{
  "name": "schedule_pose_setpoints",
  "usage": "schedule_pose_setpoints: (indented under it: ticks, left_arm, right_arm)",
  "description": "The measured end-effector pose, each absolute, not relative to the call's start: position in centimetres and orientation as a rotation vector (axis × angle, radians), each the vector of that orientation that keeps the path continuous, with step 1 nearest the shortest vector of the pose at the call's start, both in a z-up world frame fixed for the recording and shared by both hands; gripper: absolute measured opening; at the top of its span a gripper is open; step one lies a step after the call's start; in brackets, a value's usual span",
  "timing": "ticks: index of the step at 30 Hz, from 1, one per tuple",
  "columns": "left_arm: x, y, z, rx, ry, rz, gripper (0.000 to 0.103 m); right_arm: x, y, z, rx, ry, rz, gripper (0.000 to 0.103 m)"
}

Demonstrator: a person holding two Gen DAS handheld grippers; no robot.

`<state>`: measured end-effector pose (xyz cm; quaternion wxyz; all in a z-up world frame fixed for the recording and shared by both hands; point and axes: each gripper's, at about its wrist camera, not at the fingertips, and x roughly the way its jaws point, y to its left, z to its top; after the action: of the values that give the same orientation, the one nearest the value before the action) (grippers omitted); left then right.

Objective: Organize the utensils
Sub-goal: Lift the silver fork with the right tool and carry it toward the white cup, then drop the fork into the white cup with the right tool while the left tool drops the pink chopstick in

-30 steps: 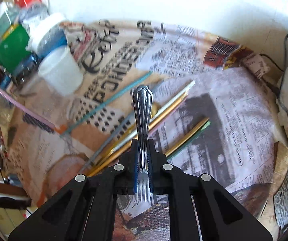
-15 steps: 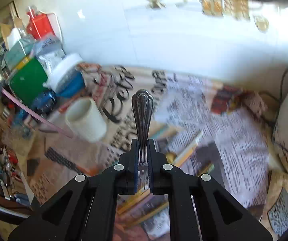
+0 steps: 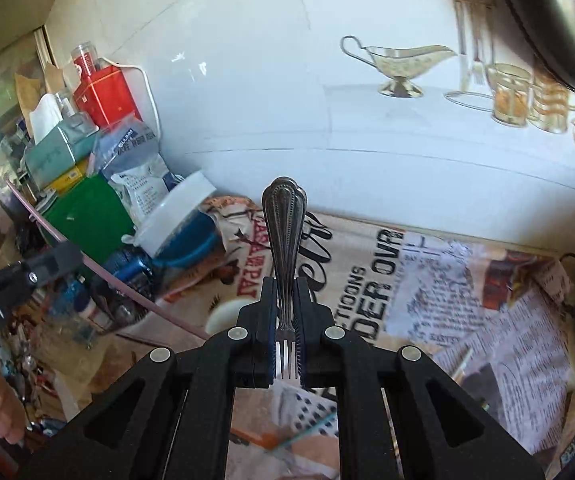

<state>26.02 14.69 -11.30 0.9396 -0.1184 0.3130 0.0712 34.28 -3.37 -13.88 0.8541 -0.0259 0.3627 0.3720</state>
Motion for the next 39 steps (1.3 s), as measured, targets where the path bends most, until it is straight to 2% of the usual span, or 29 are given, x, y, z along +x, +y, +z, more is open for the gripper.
schedule_pose_setpoints:
  ticks: [21, 32, 39]
  left_arm:
    - [32.0, 18.8, -19.9, -0.298, 0.840, 0.011, 0.002]
    - [33.4, 19.8, -20.3, -0.303, 0.852, 0.010, 0.003]
    - [34.8, 20.3, -21.3, -0.288, 0.885, 0.014, 0.003]
  right_arm:
    - [37.7, 4.0, -21.7, -0.116, 0.943, 0.741, 0.007]
    - [37.4, 5.0, -18.0, -0.106, 0.868, 0.797, 0.005]
    - [37.7, 6.4, -21.1, -0.147, 0.946, 0.785, 0.005]
